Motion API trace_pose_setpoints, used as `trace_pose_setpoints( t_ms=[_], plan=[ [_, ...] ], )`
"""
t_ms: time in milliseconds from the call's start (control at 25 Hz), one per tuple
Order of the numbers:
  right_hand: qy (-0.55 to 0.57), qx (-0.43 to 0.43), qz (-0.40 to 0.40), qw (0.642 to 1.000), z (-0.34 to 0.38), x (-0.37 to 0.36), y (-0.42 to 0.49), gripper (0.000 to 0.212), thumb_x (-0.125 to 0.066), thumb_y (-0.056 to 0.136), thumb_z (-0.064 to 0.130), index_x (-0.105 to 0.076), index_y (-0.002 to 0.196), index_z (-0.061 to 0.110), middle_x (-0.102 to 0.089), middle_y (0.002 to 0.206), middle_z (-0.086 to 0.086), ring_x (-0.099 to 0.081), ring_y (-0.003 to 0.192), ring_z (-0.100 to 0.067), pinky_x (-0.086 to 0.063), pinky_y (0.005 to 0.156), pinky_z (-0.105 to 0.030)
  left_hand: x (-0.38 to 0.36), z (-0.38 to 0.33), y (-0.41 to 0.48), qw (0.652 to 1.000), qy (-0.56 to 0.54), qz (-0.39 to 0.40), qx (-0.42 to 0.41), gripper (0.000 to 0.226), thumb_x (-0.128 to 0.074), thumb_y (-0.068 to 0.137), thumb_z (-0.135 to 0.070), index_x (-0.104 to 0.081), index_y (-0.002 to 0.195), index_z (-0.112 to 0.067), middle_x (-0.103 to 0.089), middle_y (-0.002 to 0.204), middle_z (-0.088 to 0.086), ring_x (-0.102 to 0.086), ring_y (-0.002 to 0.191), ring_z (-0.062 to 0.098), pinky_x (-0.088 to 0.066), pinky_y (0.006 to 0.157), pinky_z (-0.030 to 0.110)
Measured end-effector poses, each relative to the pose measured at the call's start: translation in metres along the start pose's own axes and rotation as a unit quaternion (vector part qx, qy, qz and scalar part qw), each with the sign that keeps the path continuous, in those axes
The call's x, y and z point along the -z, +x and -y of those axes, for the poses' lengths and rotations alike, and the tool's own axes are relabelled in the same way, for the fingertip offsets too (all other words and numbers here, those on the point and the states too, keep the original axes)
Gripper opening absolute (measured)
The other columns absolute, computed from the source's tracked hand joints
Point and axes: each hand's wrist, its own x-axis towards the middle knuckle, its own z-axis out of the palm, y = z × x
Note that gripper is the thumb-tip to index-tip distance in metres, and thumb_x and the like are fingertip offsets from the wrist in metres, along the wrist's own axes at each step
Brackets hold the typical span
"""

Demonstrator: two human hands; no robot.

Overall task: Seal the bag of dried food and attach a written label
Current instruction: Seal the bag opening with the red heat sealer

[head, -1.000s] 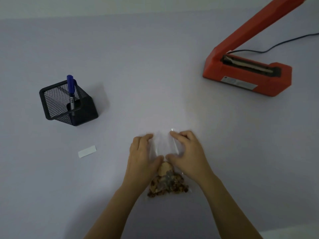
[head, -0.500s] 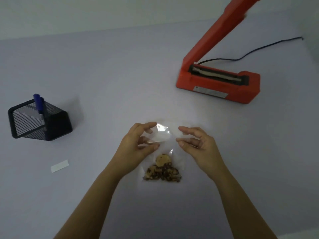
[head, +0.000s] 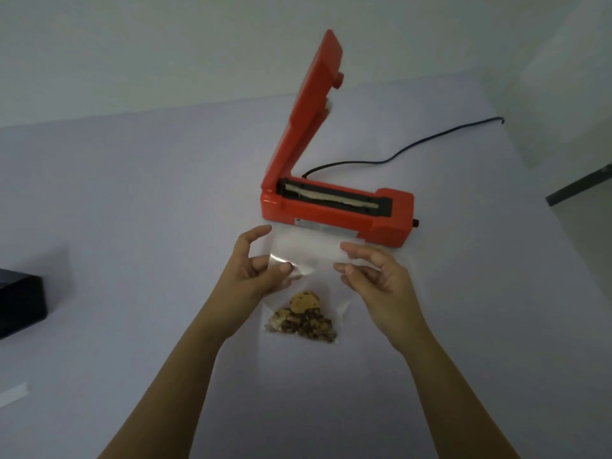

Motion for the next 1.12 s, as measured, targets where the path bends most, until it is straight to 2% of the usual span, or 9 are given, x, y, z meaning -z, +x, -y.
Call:
trace_pose_setpoints(
  t_ms=[160,240,320,400,560,720,880,960,1120],
  plan=[
    [0.006,0.012,-0.072,0.997,0.0,0.01,0.016,0.023,-0.06,0.087,0.002,-0.059,0.099,0.022,-0.061,0.108,-0.001,-0.069,0.089,-0.015,-0.056,0.08,-0.03,-0.024,0.001,0.017,0.999,0.02,-0.044,-0.018,0.025,-0.062,0.084,-0.013,-0.062,0.109,-0.012,-0.075,0.085,0.007,-0.071,0.082,0.015,-0.055,0.071,0.021],
    [0.015,0.016,-0.12,0.993,0.004,0.012,0.023,0.029,-0.066,0.083,0.008,-0.051,0.104,0.022,-0.062,0.099,0.0,-0.068,0.083,-0.01,-0.056,0.075,-0.024,-0.032,0.0,0.025,0.997,0.024,-0.07,-0.026,0.014,-0.06,0.087,-0.01,-0.068,0.098,-0.009,-0.074,0.081,0.004,-0.07,0.077,0.012,-0.055,0.07,0.019],
    [0.011,0.017,-0.152,0.988,0.008,0.013,0.029,0.035,-0.067,0.083,0.01,-0.044,0.107,0.023,-0.064,0.091,0.002,-0.066,0.078,-0.001,-0.052,0.069,-0.013,-0.035,-0.001,0.031,0.996,0.014,-0.087,-0.023,0.013,-0.06,0.087,-0.011,-0.069,0.096,-0.007,-0.073,0.078,0.005,-0.069,0.077,0.014,-0.056,0.072,0.02],
    [-0.009,0.014,-0.171,0.985,0.009,0.014,0.033,0.039,-0.068,0.083,0.014,-0.041,0.107,0.028,-0.067,0.086,0.005,-0.066,0.076,0.001,-0.049,0.066,-0.009,-0.037,-0.002,0.036,0.995,0.019,-0.1,-0.017,0.014,-0.061,0.087,-0.013,-0.07,0.094,-0.004,-0.073,0.079,0.008,-0.07,0.078,0.018,-0.056,0.073,0.022],
    [-0.021,-0.007,-0.199,0.98,0.008,0.014,0.04,0.042,-0.069,0.081,0.018,-0.039,0.11,0.026,-0.068,0.087,0.005,-0.066,0.076,-0.002,-0.05,0.065,-0.009,-0.041,-0.004,0.04,0.992,0.043,-0.116,-0.006,0.022,-0.061,0.087,-0.022,-0.07,0.089,-0.002,-0.073,0.079,0.01,-0.07,0.074,0.02,-0.055,0.067,0.022],
    [-0.021,0.01,-0.23,0.973,0.011,0.007,0.044,0.037,-0.066,0.083,0.014,-0.04,0.106,0.025,-0.066,0.088,0.007,-0.067,0.075,-0.004,-0.05,0.064,-0.01,-0.043,-0.003,0.044,0.989,0.046,-0.144,-0.003,0.039,-0.061,0.087,-0.029,-0.062,0.079,0.009,-0.06,0.07,0.017,-0.059,0.065,0.026,-0.053,0.068,0.037],
    [-0.087,0.025,-0.267,0.959,0.012,0.005,0.05,0.033,-0.067,0.083,0.014,-0.039,0.098,0.025,-0.059,0.09,0.003,-0.066,0.076,-0.012,-0.05,0.06,-0.011,-0.048,-0.007,0.049,0.983,0.028,-0.181,0.006,0.032,-0.062,0.087,-0.024,-0.066,0.075,0.006,-0.064,0.06,0.01,-0.061,0.056,0.017,-0.053,0.059,0.03],
    [-0.131,0.025,-0.279,0.951,0.01,0.005,0.051,0.032,-0.067,0.082,0.015,-0.038,0.096,0.023,-0.058,0.095,-0.004,-0.065,0.076,-0.018,-0.049,0.06,-0.016,-0.05,-0.011,0.052,0.982,0.022,-0.189,0.013,0.027,-0.064,0.086,-0.022,-0.069,0.075,0.002,-0.067,0.063,0.013,-0.063,0.055,0.017,-0.051,0.055,0.025],
    [-0.173,0.028,-0.281,0.944,0.01,0.005,0.051,0.032,-0.066,0.083,0.014,-0.037,0.096,0.021,-0.054,0.094,-0.002,-0.062,0.074,-0.017,-0.047,0.059,-0.015,-0.049,-0.013,0.055,0.982,0.027,-0.187,0.031,0.022,-0.065,0.085,-0.02,-0.071,0.074,-0.002,-0.069,0.067,0.016,-0.066,0.056,0.018,-0.05,0.053,0.021]
  ],
)
